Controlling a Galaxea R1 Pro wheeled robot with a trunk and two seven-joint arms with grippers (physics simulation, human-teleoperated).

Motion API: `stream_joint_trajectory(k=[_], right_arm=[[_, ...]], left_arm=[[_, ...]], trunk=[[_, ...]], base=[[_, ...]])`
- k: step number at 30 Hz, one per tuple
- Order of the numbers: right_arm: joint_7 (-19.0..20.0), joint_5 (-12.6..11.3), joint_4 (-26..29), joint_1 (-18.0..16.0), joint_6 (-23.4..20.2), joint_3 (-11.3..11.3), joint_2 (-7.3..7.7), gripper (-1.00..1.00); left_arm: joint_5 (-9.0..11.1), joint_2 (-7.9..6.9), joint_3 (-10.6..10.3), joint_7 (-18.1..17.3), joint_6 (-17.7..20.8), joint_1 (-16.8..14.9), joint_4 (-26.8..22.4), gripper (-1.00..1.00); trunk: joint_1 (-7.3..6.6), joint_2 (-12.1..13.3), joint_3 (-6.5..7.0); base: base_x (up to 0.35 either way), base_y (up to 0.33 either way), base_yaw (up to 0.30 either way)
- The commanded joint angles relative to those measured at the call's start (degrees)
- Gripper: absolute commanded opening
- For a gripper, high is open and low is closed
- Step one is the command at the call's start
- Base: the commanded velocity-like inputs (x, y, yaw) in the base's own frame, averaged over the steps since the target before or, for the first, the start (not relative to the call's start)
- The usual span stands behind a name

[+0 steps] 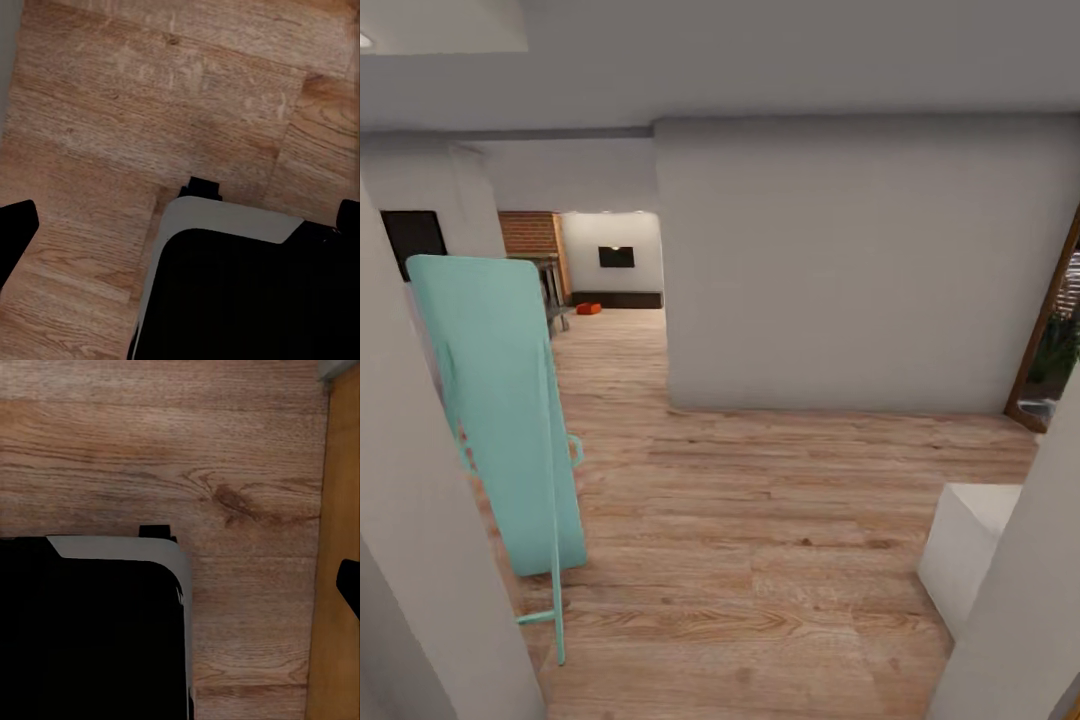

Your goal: Move the two storage containers from the living room to the garage. In the garage, place one container on the floor and stack the other container on top of it (either order is fine).

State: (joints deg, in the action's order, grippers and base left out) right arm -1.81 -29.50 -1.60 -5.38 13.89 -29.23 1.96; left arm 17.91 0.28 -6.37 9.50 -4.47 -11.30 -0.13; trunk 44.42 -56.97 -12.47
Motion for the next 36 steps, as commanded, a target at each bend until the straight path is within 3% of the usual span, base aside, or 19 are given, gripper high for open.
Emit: stream_joint_trajectory(k=[1,36], right_arm=[[0.0,-0.4,-0.2,-0.1,0.2,-0.5,-0.03,1.00],[0.0,-0.6,-0.2,-0.1,0.2,-0.5,-0.23,1.00]], left_arm=[[0.5,0.04,-0.5,0.2,-0.2,0.0,0.0,1.00],[0.6,-0.07,-0.5,0.2,-0.7,0.0,0.0,1.00]], trunk=[[0.04,0.0,-0.07],[0.04,0.0,-0.07]], base=[[0.324,0.000,0.000],[0.324,0.000,0.000]])
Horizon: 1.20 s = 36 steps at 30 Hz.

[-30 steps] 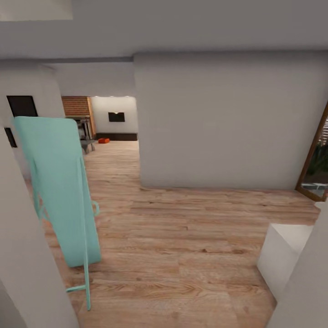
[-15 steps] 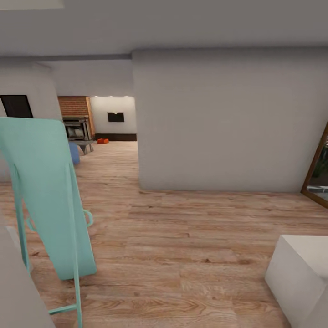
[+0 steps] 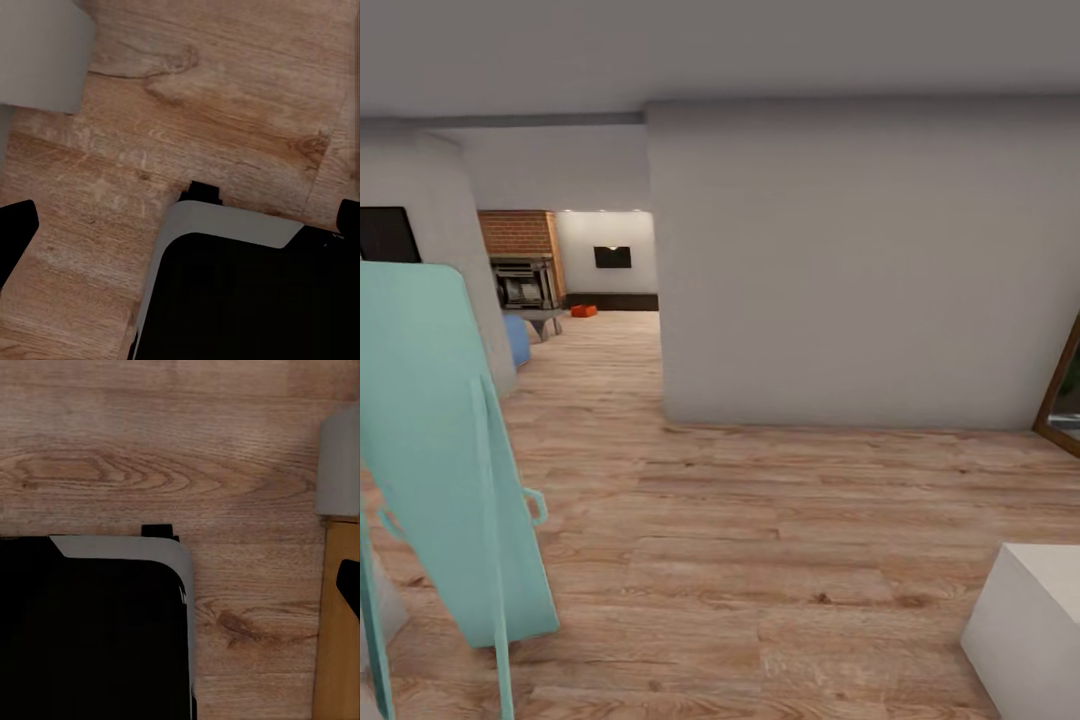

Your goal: Move the two storage containers from the living room to the garage. In the garage, place one container on the floor and stack the other container on top of it (either order is fine).

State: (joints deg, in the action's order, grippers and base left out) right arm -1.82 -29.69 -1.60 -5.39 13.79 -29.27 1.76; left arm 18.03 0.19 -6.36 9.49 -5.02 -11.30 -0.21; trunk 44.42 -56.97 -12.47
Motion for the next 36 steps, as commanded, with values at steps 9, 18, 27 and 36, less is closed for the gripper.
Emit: stream_joint_trajectory(k=[9,18,27,36], right_arm=[[0.1,-0.7,-0.2,-0.1,0.2,-0.2,0.11,1.00],[0.0,-0.4,-0.2,-0.1,0.2,-0.4,0.21,1.00],[0.0,-0.4,-0.2,-0.1,0.2,-0.4,0.18,1.00],[0.0,-0.6,-0.2,-0.1,0.2,-0.3,0.17,1.00]], left_arm=[[0.5,-0.02,-0.5,0.2,-0.1,0.0,0.0,1.00],[0.6,-0.02,-0.5,0.2,-0.2,0.0,0.0,1.00],[0.6,-0.02,-0.5,0.2,-0.2,0.0,0.0,1.00],[0.6,-0.02,-0.5,0.2,-0.1,0.0,0.0,1.00]], trunk=[[0.04,0.0,-0.07],[0.04,0.0,-0.07],[0.04,0.0,-0.07],[0.04,0.0,-0.07]], base=[[0.324,0.000,0.000],[0.324,0.000,0.000],[0.324,0.000,0.000],[0.324,0.000,0.000]])
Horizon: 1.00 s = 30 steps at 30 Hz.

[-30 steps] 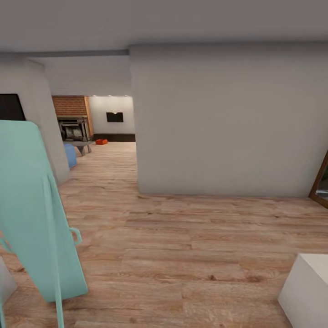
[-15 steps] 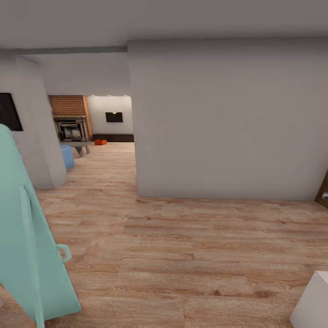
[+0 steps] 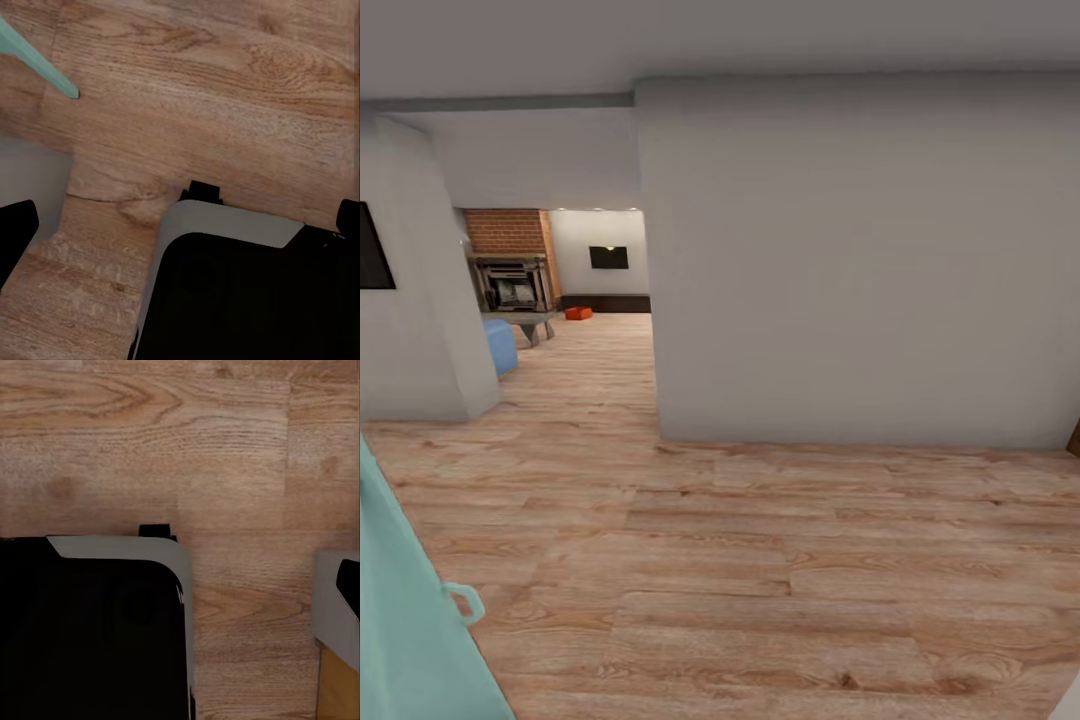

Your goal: Move the two storage containers from the living room to the garage. In the garage, place one container on the floor and stack the other container on top of it (either order is fine).

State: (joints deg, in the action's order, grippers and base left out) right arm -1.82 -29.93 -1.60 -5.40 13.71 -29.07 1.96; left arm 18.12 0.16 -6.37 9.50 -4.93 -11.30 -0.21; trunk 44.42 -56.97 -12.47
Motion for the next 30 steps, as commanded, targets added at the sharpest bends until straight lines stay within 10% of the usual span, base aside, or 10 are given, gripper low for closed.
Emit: stream_joint_trajectory(k=[1,30], right_arm=[[0.0,-0.4,-0.2,-0.1,0.3,-0.5,-0.03,1.00],[0.0,0.2,-0.2,-0.1,0.5,-1.0,0.21,1.00]], left_arm=[[0.5,0.02,-0.5,0.2,-0.2,0.0,0.0,1.00],[0.6,0.02,-0.4,0.2,-0.3,0.0,0.0,1.00]], trunk=[[0.04,0.0,-0.07],[0.04,0.0,-0.07]], base=[[0.324,0.000,0.000],[0.323,0.000,0.000]])
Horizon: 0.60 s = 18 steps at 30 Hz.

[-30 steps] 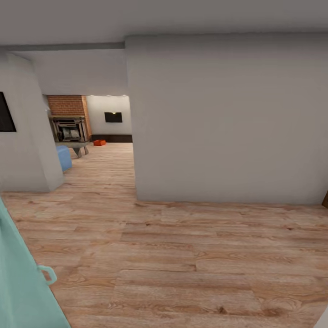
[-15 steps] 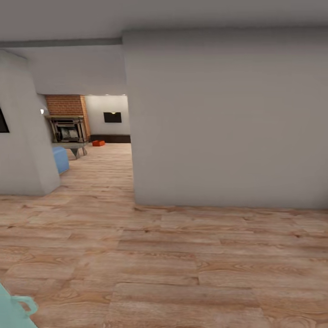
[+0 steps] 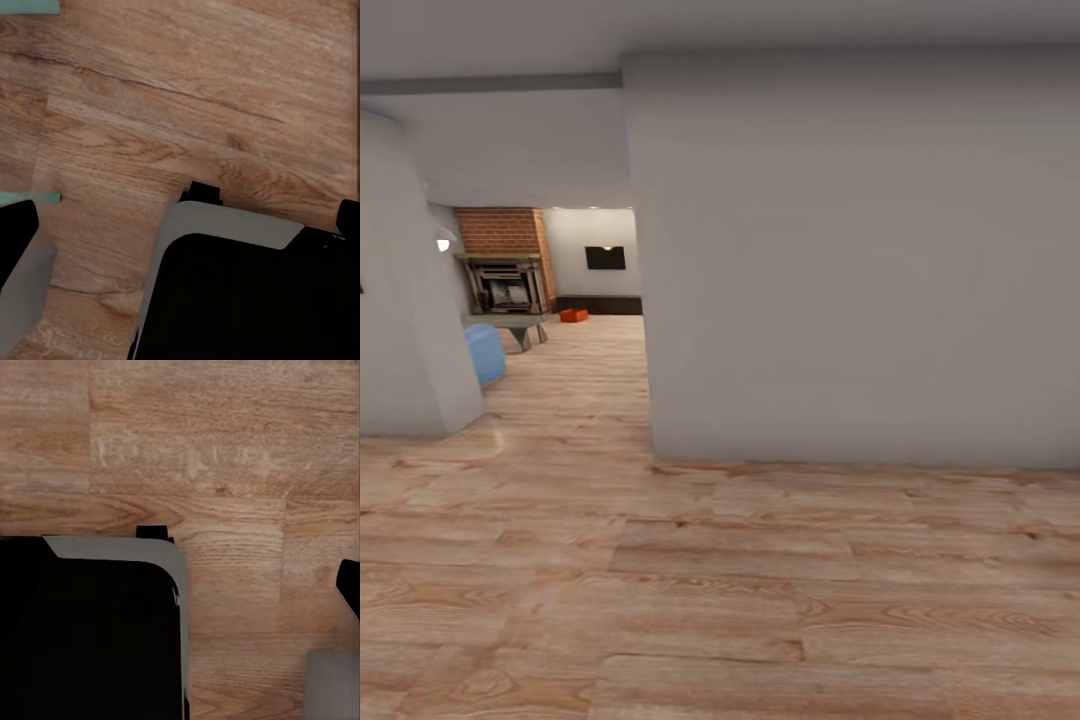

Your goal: Move the two storage containers from the living room to the garage. In the garage, place one container on the floor and stack the other container on top of it (either order is fine).

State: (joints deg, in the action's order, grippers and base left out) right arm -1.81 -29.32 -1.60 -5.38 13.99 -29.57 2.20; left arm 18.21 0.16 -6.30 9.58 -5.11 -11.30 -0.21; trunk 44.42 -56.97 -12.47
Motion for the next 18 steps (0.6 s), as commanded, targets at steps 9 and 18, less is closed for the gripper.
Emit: stream_joint_trajectory(k=[9,18], right_arm=[[0.0,-0.4,-0.2,-0.1,0.4,-0.4,-0.09,1.00],[-0.1,-0.5,-0.2,-0.1,0.4,-0.3,-0.03,1.00]], left_arm=[[0.5,0.02,-0.5,0.2,-0.2,0.0,0.0,1.00],[0.5,0.02,-0.5,0.2,-0.2,0.0,0.0,1.00]], trunk=[[0.04,0.0,-0.07],[0.04,0.0,-0.07]], base=[[0.324,0.000,0.000],[0.324,0.000,0.000]])
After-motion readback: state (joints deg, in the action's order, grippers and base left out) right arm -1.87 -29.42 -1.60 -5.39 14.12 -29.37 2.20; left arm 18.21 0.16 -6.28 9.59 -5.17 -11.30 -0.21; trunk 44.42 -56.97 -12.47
